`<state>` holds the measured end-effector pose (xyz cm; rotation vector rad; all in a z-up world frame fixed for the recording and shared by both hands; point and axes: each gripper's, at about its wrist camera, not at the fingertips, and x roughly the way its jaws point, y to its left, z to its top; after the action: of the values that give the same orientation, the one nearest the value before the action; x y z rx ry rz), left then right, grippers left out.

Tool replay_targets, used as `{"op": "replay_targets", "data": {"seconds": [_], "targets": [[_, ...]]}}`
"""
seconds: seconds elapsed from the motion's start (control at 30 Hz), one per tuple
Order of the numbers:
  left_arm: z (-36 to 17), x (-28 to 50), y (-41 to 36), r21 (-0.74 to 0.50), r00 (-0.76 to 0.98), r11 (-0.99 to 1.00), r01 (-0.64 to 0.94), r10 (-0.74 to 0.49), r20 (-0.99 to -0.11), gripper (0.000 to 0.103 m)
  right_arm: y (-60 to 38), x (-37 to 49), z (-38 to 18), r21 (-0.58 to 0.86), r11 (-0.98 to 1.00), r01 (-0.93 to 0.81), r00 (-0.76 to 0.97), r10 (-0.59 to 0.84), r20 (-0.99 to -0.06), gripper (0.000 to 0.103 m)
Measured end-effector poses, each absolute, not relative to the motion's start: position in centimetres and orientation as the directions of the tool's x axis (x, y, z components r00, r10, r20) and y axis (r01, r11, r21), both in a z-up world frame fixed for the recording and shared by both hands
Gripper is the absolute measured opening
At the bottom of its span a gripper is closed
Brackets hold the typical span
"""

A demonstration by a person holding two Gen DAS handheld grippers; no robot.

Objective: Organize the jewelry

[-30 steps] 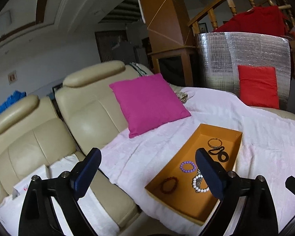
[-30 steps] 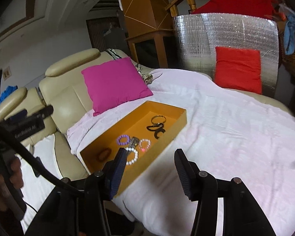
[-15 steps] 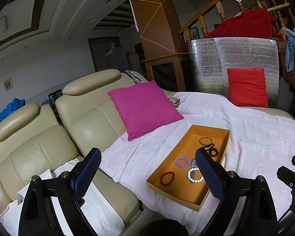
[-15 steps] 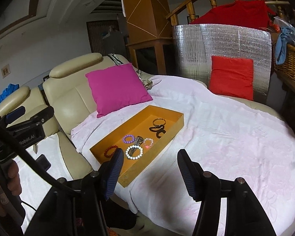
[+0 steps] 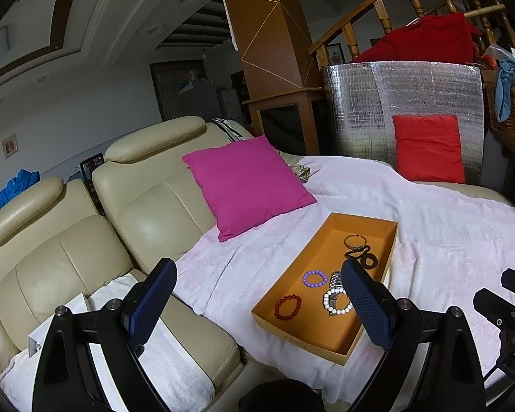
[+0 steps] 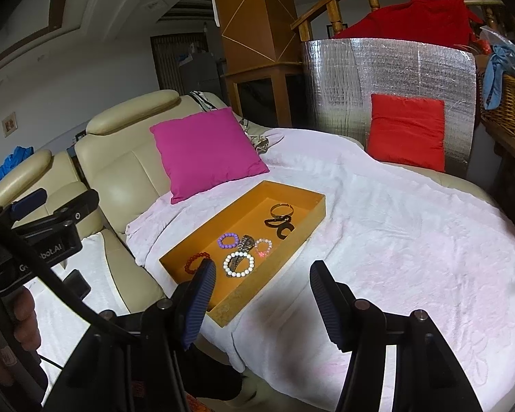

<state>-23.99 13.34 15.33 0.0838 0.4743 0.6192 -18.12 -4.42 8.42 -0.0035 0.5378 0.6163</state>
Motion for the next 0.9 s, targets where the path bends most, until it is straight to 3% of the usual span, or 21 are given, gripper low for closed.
{"op": "replay_targets", "data": {"seconds": [0.9], "targets": [[14.9, -24.2, 14.4, 0.198, 0.702, 0.815, -0.545, 0.573, -0.424, 0.096, -3.3, -18.4, 9.6, 0.147, 0.816, -0.560, 0.692, 0.557, -0.458, 0.061]]}}
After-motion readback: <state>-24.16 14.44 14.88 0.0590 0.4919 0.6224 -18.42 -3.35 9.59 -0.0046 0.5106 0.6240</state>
